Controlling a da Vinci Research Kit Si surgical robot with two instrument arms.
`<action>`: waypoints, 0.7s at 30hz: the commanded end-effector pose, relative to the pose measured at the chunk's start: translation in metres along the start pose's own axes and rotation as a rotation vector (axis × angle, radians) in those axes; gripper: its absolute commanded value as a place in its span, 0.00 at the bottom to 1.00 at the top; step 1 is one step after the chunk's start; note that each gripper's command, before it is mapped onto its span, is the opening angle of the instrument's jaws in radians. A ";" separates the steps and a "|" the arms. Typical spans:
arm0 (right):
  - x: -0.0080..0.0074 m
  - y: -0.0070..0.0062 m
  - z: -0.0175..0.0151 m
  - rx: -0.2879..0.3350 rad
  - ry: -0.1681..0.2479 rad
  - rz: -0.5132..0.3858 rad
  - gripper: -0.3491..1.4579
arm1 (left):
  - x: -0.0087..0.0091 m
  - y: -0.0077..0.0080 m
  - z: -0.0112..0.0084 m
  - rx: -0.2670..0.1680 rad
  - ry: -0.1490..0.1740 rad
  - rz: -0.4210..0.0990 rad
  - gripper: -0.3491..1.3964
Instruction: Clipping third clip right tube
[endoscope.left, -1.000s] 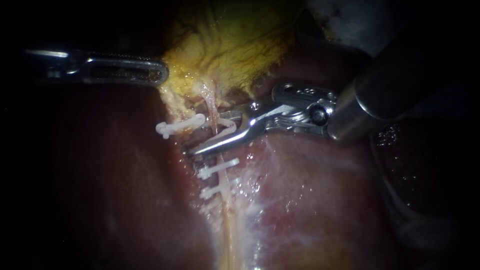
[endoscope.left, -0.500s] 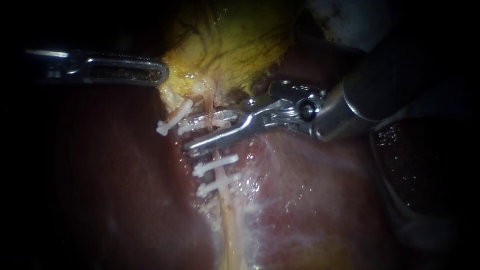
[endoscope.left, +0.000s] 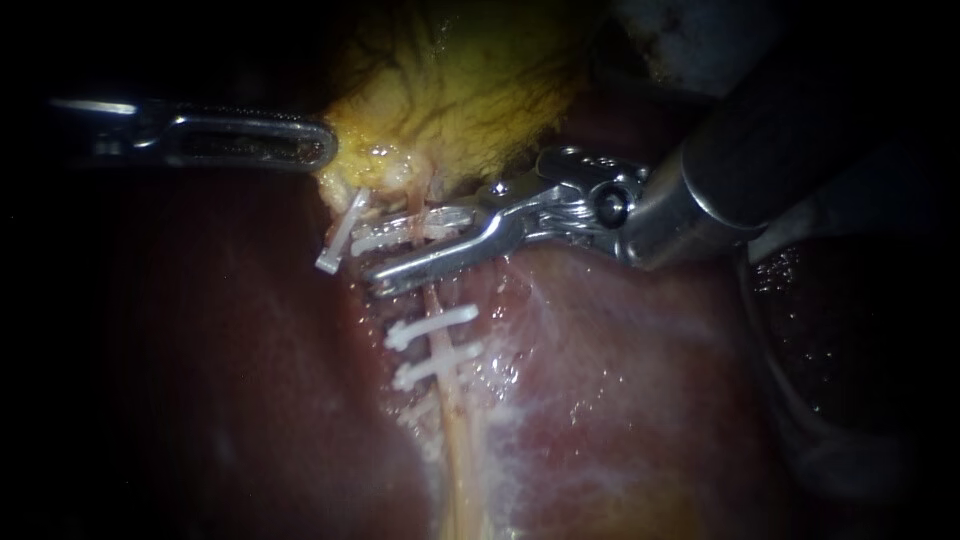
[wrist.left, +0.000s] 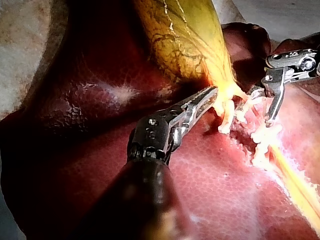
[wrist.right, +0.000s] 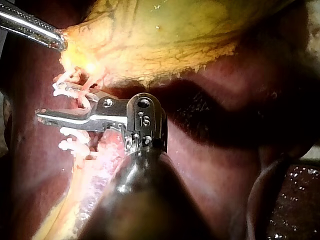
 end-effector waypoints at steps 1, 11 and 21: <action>0.0000 0.0001 0.0000 -0.001 0.000 0.000 0.35 | 0.0000 0.0000 0.0000 0.000 0.000 0.000 0.00; 0.0002 0.0006 -0.0007 -0.007 0.001 0.000 0.09 | -0.0001 0.0000 -0.0001 0.000 0.000 0.000 0.00; 0.0000 0.0010 -0.0007 -0.005 -0.011 0.027 0.00 | -0.0001 0.0000 -0.0001 0.001 0.000 -0.001 0.00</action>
